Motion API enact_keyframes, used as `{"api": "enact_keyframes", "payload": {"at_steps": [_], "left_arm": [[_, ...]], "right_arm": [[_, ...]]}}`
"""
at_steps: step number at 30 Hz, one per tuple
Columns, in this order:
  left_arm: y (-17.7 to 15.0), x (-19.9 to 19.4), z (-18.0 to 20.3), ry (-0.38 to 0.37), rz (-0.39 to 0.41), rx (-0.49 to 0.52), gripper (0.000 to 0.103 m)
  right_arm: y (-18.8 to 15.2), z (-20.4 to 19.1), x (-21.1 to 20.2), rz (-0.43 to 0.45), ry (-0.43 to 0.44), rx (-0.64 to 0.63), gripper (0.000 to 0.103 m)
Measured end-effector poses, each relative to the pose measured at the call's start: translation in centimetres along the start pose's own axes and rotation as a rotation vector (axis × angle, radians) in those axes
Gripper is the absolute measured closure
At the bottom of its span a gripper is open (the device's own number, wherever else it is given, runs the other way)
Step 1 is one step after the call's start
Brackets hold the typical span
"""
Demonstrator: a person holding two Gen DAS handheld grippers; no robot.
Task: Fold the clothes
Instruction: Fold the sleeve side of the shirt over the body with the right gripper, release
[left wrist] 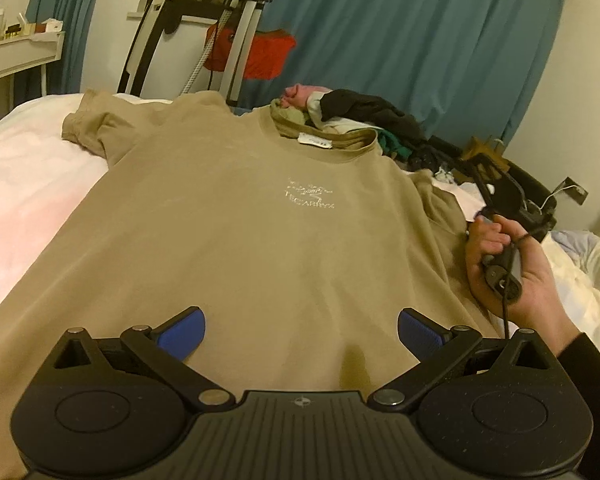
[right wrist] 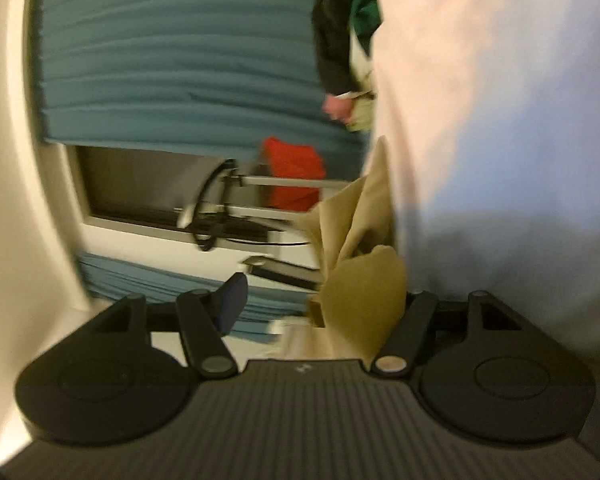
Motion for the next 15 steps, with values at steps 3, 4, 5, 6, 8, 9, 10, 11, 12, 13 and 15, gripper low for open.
{"api": "enact_keyframes", "payload": {"at_steps": [3,4,5,6,8,9,10,11,12,13,15], "left_arm": [[0.2,0.1,-0.2,-0.01,0.001,-0.024,0.0],[0.3,0.1,-0.3,-0.012,0.001,-0.033,0.0],[0.4,0.1,-0.4,-0.013,0.002,-0.039,0.0],[0.6,0.1,-0.5,-0.012,0.003,-0.043,0.0],[0.7,0.0,-0.8,-0.01,0.003,-0.052,0.0],[0.7,-0.1,-0.8,-0.01,0.004,-0.054,0.0],[0.7,-0.2,-0.8,-0.01,0.006,-0.056,0.0],[0.7,-0.3,-0.9,-0.01,0.007,-0.058,0.0],[0.8,-0.5,-0.9,-0.01,0.009,-0.06,0.0],[0.8,-0.6,-0.9,-0.011,0.011,-0.062,0.0],[0.8,-0.9,-1.0,-0.014,0.019,-0.058,0.0]], "right_arm": [[0.4,-1.1,-0.2,0.027,-0.006,-0.056,0.09],[0.5,-1.4,-0.3,0.035,-0.008,-0.075,0.09],[0.9,-2.1,-0.7,0.058,-0.012,-0.099,0.09],[1.3,-2.9,-1.5,0.09,-0.018,-0.128,0.09],[2.2,-4.2,-3.0,0.161,-0.039,-0.18,0.09],[2.6,-4.5,-3.8,0.207,-0.06,-0.2,0.09],[3.0,-4.8,-4.7,0.252,-0.08,-0.219,0.09],[3.4,-5.1,-5.6,0.297,-0.101,-0.239,0.09],[3.8,-5.0,-6.6,0.343,-0.12,-0.244,0.089],[4.2,-4.6,-7.7,0.389,-0.139,-0.239,0.089],[4.8,-3.6,-9.9,0.478,-0.195,-0.218,0.088]]}}
Point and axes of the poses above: each gripper's, at about its wrist camera, not at the fingertips, and x roughly the way its jaws point, z to its right, y to its top, the point moved 8 cm from there along x, roughly the way its jaws point, and after that the axes turned 4 degrees about y, right-handed, at the moved point
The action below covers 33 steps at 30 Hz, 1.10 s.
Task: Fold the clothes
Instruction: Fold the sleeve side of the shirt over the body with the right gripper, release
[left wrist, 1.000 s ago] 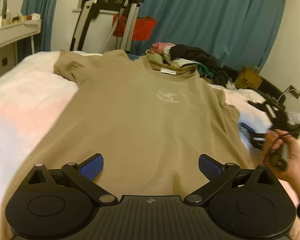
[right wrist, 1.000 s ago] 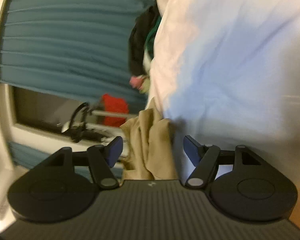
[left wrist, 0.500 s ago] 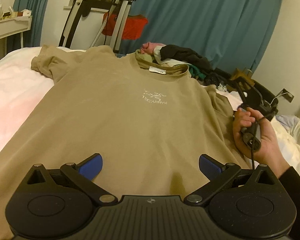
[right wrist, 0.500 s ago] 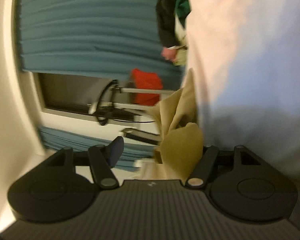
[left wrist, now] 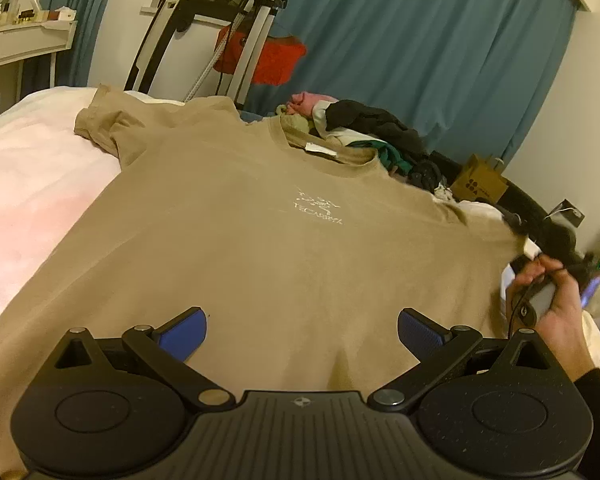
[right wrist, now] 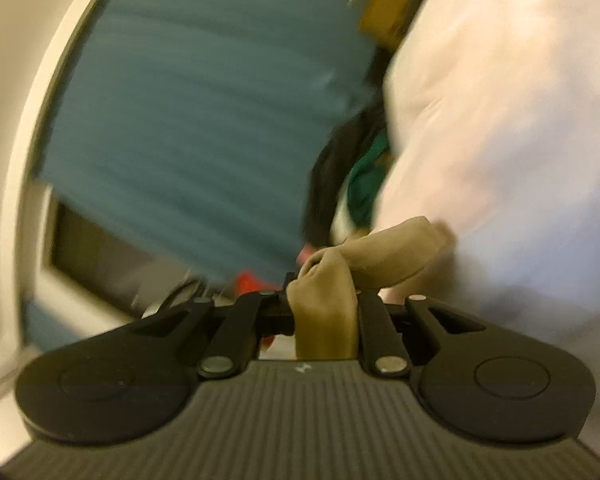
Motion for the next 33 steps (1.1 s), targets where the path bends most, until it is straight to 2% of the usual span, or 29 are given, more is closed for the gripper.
{"api": "enact_keyframes", "payload": {"at_steps": [2,4,5,6,7,11,15,17,18,22,26,31,32,33], "left_arm": [[0.1,-0.3,0.0,-0.003,0.008,0.003,0.0],[0.1,-0.5,0.0,-0.002,0.017,0.01,0.0],[0.1,-0.5,0.0,0.0,0.019,0.011,0.0],[0.2,-0.6,0.0,0.0,0.019,0.01,0.0],[0.2,-0.6,0.0,-0.002,0.019,0.007,0.0],[0.3,-0.8,-0.1,-0.008,0.018,-0.005,0.0],[0.2,-1.2,-0.2,-0.013,0.007,-0.019,0.0],[0.1,-1.6,-0.3,-0.021,0.0,-0.029,0.0],[0.0,-1.7,-0.3,-0.024,-0.002,-0.033,0.0],[0.1,-2.1,-0.3,-0.019,0.01,-0.032,0.0],[0.1,-1.4,0.1,0.019,0.017,0.01,0.0],[1.0,0.4,0.6,0.029,0.021,0.014,0.0],[1.2,0.7,0.5,0.038,0.022,0.018,0.0],[1.3,1.0,0.5,0.046,0.022,0.02,0.0]], "right_arm": [[0.6,2.1,-1.2,0.061,-0.11,0.029,0.083],[0.7,3.7,-2.3,0.103,-0.17,0.068,0.063],[0.6,4.2,-2.8,0.115,-0.178,0.09,0.041],[0.4,4.1,-2.9,0.108,-0.169,0.097,0.031],[0.1,3.8,-2.9,0.092,-0.155,0.094,0.028],[-0.2,3.1,-4.0,0.011,-0.139,0.075,0.025],[-0.7,4.0,-5.2,-0.054,-0.267,0.072,0.027],[-1.6,3.9,-5.3,-0.087,-0.273,0.01,0.027],[-2.0,3.8,-5.4,-0.105,-0.271,-0.025,0.024],[-3.7,3.2,-2.1,-0.163,-0.072,-0.006,0.023],[-4.4,3.5,1.8,-0.217,-0.145,-0.198,0.025],[-4.2,3.0,4.5,-0.203,-0.177,-0.227,0.023],[-4.2,2.7,4.4,-0.199,-0.188,-0.235,0.027],[-4.2,2.3,3.8,-0.194,-0.203,-0.246,0.039]]}}
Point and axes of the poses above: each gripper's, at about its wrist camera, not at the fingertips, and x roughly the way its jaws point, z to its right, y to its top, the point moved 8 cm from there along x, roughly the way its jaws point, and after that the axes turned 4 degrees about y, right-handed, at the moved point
